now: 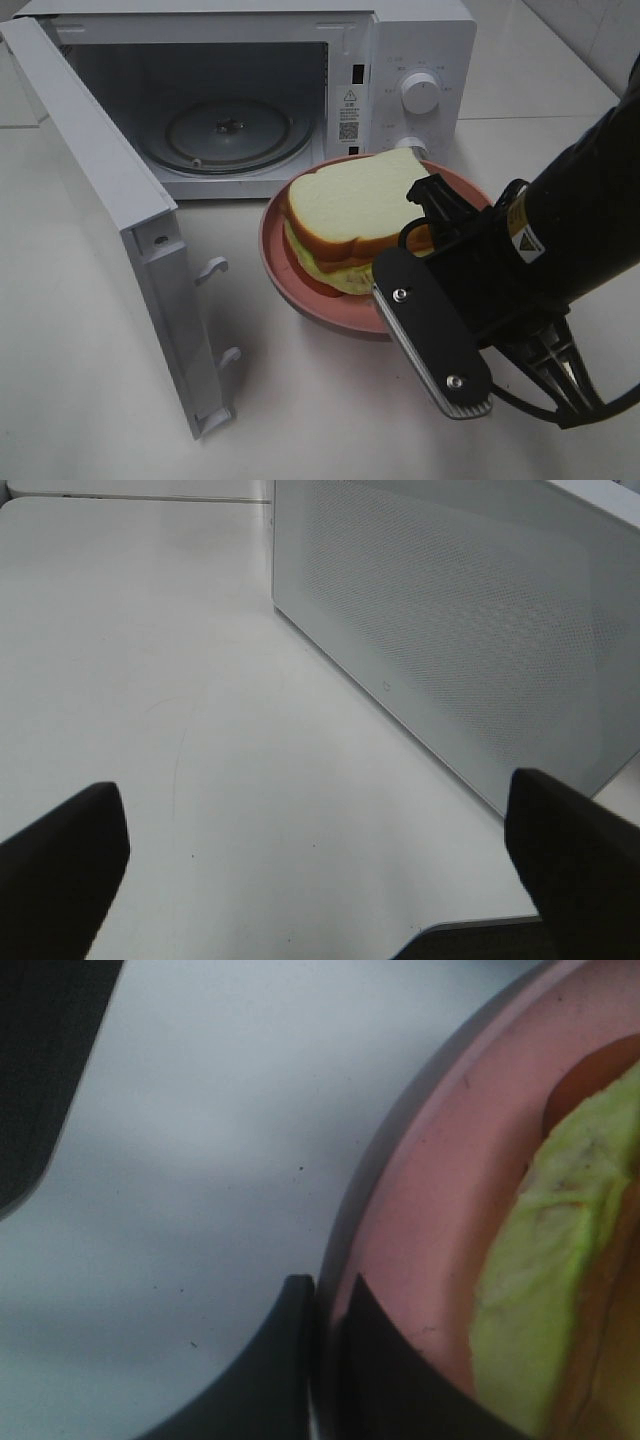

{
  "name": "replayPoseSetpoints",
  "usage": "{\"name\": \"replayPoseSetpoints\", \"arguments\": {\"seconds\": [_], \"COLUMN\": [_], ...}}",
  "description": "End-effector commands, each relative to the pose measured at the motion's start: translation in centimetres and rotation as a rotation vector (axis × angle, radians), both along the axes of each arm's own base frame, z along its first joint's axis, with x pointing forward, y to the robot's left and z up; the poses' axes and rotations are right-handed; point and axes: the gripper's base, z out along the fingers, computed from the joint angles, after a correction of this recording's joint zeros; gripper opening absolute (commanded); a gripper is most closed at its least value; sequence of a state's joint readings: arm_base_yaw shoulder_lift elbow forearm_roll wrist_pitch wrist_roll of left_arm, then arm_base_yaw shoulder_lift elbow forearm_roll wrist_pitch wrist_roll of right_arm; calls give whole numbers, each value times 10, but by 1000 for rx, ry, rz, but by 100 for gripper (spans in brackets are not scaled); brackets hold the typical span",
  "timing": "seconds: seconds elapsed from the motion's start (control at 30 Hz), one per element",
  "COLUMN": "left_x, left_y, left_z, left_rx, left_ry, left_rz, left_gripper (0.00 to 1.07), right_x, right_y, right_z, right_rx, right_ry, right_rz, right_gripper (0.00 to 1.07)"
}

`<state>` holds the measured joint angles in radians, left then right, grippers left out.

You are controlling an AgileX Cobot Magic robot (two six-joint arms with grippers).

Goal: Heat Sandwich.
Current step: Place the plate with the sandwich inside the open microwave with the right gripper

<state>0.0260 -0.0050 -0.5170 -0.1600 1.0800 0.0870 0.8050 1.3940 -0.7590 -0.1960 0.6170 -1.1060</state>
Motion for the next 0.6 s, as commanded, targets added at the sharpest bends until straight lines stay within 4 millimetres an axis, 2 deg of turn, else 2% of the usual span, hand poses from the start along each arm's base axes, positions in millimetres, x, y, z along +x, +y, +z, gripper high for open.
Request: {"name": "replayPoseSetpoints", "arguments": {"seconds": [0.03,0.33,0.6], "left_x": [-2,-2,-2], "left_y": [-1,-1,-1], "left_z": [0,0,0], "left_rx": [-12,-12,-12], "left_ry": [-26,-26,-26], "left_rz": [-9,-9,-9], "left_gripper": [97,97,97], "right_x": [6,17,13], "right_y": [-2,-16,-16], "right_z": [3,3,2], "right_rx": [51,43,1], "right_ry": [-5,-3,10], "right_rz": [117,155,284], "right_gripper": [0,0,0]}}
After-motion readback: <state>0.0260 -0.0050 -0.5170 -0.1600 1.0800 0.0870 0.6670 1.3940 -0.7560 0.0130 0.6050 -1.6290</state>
